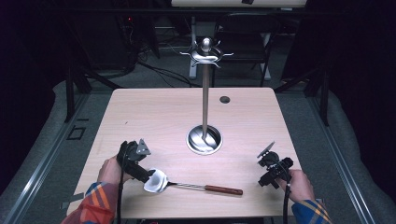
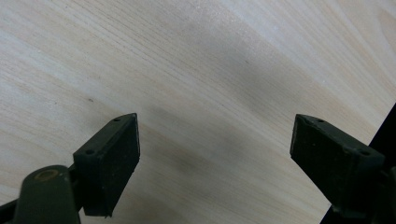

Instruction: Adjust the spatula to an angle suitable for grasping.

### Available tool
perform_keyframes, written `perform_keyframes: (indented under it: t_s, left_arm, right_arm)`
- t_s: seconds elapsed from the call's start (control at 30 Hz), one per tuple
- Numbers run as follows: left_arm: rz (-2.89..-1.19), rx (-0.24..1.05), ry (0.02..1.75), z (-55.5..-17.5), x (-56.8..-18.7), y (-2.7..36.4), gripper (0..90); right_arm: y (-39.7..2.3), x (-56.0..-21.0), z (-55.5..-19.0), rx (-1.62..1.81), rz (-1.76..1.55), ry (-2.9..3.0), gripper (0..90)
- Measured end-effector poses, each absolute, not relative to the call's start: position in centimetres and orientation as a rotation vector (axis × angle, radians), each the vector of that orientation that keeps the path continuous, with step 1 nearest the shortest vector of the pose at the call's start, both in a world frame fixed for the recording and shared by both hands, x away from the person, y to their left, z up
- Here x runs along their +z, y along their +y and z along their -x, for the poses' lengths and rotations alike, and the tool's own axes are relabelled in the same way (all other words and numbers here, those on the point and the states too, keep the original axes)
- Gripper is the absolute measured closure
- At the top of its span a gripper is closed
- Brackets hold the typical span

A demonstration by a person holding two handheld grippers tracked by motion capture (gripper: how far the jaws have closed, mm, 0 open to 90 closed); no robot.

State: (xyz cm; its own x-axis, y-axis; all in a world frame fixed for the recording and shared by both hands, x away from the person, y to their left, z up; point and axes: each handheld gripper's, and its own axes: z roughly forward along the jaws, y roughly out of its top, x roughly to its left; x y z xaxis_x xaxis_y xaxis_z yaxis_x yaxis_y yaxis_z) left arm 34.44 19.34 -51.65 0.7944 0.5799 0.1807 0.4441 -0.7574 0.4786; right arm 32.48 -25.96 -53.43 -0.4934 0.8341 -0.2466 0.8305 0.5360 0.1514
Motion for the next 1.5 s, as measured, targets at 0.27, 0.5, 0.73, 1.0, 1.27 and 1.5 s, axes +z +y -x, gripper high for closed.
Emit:
perform_keyframes:
  t_s: [0.27,0.5,0.73,1.0,1.27,1.5]
  left_arm:
    - [-2.528,0.389,0.750,-34.2,-51.5,19.0,0.0]
    - [-2.533,0.339,0.711,-34.3,-51.7,18.2,0.0]
    - [-2.535,0.338,0.678,-33.9,-51.9,17.4,0.0]
    - [-2.513,0.291,0.628,-33.9,-51.8,16.5,0.0]
    - [-2.498,0.259,0.574,-33.7,-52.0,15.2,0.0]
    - [-2.508,0.203,0.525,-33.8,-52.2,14.1,0.0]
  right_arm:
    - [-25.9,-53.3,-32.4,0.003,-1.380,2.502,15.5]
    - [-25.9,-53.4,-32.5,0.013,-1.381,2.509,15.5]
    - [-25.9,-53.3,-32.3,0.014,-1.387,2.505,15.5]
    - [-26.0,-53.4,-32.4,-0.006,-1.390,2.513,15.5]
    - [-26.0,-53.5,-32.4,0.005,-1.387,2.523,15.5]
    - [-26.0,-53.5,-32.5,0.000,-1.383,2.525,15.5]
